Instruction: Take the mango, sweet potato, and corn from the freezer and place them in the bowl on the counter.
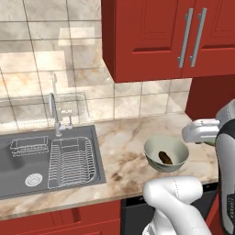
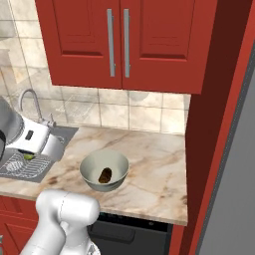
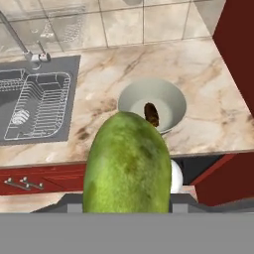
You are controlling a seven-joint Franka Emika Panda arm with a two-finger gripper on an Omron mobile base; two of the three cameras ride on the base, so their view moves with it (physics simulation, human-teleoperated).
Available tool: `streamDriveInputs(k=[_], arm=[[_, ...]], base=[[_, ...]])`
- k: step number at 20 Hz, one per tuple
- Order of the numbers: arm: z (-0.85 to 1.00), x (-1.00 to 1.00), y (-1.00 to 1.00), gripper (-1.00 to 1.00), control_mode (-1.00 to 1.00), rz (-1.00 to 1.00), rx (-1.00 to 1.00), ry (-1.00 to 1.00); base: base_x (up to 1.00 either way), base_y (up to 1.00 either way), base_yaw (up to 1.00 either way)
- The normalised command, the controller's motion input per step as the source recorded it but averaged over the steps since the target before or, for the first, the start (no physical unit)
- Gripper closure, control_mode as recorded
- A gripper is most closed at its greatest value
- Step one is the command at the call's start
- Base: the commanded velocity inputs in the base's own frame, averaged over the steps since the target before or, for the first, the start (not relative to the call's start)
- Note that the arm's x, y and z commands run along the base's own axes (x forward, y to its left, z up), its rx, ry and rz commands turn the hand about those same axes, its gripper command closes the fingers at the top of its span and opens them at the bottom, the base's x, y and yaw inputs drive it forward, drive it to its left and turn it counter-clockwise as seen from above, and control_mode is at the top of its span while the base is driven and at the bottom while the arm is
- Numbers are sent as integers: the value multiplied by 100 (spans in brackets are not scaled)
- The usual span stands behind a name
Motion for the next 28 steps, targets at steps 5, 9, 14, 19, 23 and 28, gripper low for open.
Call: streamDriveInputs(k=[5, 9, 14, 19, 23, 28], arm=[[-60, 40, -2, 100, -100, -1, 0, 12], [-62, 44, -8, 100, -100, 0, 0, 9], [-47, 48, -9, 100, -100, 0, 0, 10], [-26, 50, -2, 100, -100, 0, 0, 16], [-34, 54, -5, 100, -100, 0, 0, 11], [-52, 65, 0, 100, -100, 0, 0, 0]], base=[[0, 0, 0], [0, 0, 0], [0, 0, 0], [0, 0, 0], [0, 0, 0], [0, 0, 0]])
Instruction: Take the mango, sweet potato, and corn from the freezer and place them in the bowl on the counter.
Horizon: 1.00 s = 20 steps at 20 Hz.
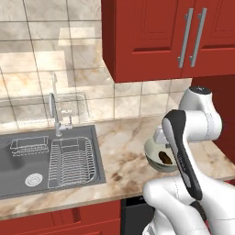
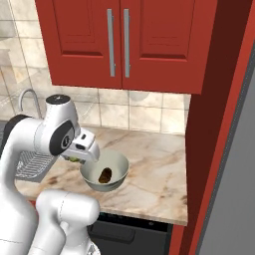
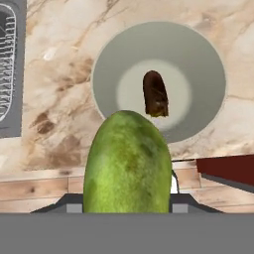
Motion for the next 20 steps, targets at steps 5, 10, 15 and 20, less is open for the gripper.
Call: streamDriveInputs(k=[5, 10, 15, 20], arm=[[-58, 60, 0, 100, -100, 0, 0, 0], [-53, 52, 0, 100, -100, 0, 0, 0], [-47, 55, 0, 100, -100, 0, 0, 0], [-37, 58, 0, 100, -100, 0, 0, 0]], base=[[0, 0, 0], [0, 0, 0], [0, 0, 0], [0, 0, 0]])
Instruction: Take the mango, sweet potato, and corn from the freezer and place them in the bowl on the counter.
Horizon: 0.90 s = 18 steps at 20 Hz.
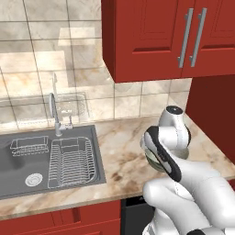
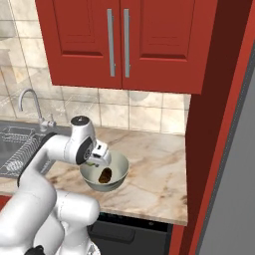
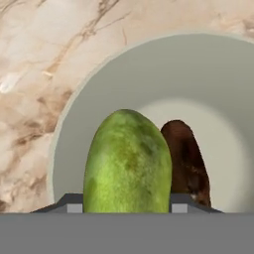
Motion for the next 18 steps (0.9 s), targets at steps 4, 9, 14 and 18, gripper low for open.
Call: streamDriveInputs(k=[4, 9, 14, 18], arm=[[-32, 45, -3, 100, -100, 0, 0, 2], [-32, 12, -1, 100, -100, 0, 0, 7], [-17, 1, 0, 100, -100, 0, 0, 5], [-4, 0, 0, 100, -100, 0, 0, 1]], base=[[0, 0, 0], [0, 0, 0], [0, 0, 0], [0, 0, 0]])
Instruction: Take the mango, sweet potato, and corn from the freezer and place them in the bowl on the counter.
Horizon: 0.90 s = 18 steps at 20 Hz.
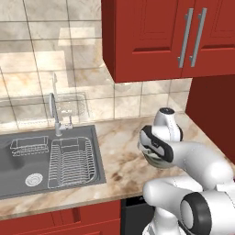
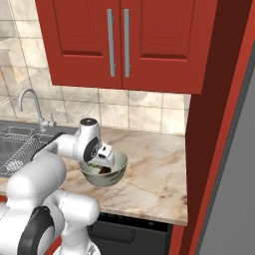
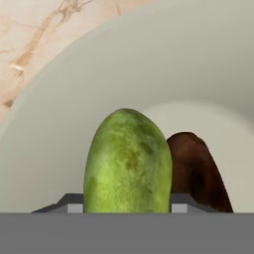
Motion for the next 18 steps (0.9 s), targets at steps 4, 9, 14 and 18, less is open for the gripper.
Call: streamDriveInputs(k=[4, 9, 14, 18], arm=[[0, 0, 0, -100, -100, 0, 0, 0], [0, 0, 0, -100, -100, 0, 0, 0], [0, -2, 0, -100, -100, 0, 0, -4], [11, -13, -1, -100, -100, 0, 0, -7]], base=[[0, 0, 0], [0, 0, 0], [0, 0, 0], [0, 0, 0]])
